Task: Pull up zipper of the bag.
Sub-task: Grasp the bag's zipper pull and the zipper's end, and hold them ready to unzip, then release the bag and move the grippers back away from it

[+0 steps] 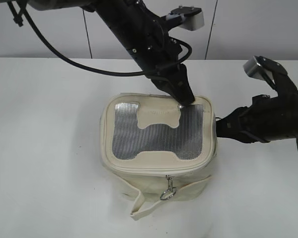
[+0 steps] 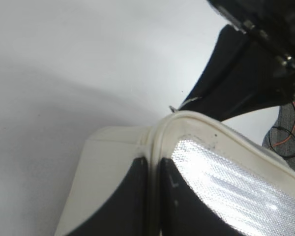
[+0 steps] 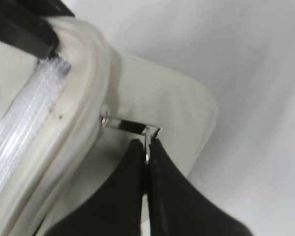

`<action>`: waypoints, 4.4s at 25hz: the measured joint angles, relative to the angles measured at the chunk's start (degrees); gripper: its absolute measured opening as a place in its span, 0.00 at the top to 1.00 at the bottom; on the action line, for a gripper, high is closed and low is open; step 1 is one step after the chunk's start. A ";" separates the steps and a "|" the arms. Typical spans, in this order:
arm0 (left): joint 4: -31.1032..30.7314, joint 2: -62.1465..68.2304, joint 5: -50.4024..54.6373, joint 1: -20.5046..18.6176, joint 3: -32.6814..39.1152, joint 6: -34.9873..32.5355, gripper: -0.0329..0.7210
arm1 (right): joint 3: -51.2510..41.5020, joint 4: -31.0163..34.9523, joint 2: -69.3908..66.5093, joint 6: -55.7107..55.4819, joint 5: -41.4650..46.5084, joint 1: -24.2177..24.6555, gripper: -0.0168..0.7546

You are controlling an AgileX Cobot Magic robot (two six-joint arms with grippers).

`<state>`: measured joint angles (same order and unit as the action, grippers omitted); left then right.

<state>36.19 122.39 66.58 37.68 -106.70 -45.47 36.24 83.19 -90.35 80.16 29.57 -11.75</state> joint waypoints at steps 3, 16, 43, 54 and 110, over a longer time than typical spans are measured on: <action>-0.19 0.00 -1.07 0.11 0.18 0.63 0.91 | 0.00 -8.48 2.04 -8.57 -0.06 0.00 0.97; -0.34 0.00 -2.37 0.34 0.33 2.31 0.91 | 0.00 -16.48 5.66 -18.24 5.45 0.00 0.97; -0.51 0.00 -3.08 0.68 0.38 4.24 0.91 | -2.80 -30.56 15.48 -33.36 19.19 0.00 0.97; 0.34 0.00 -2.58 1.18 0.44 4.82 0.91 | -3.12 -30.44 19.46 -33.64 22.22 -0.22 0.97; -3.28 0.00 -9.43 0.60 0.95 14.22 0.87 | 3.55 -42.21 16.51 -54.60 -0.34 -29.12 0.20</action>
<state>32.91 122.39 57.15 38.28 -105.74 -31.25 39.79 40.98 -73.84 25.56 29.24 -40.87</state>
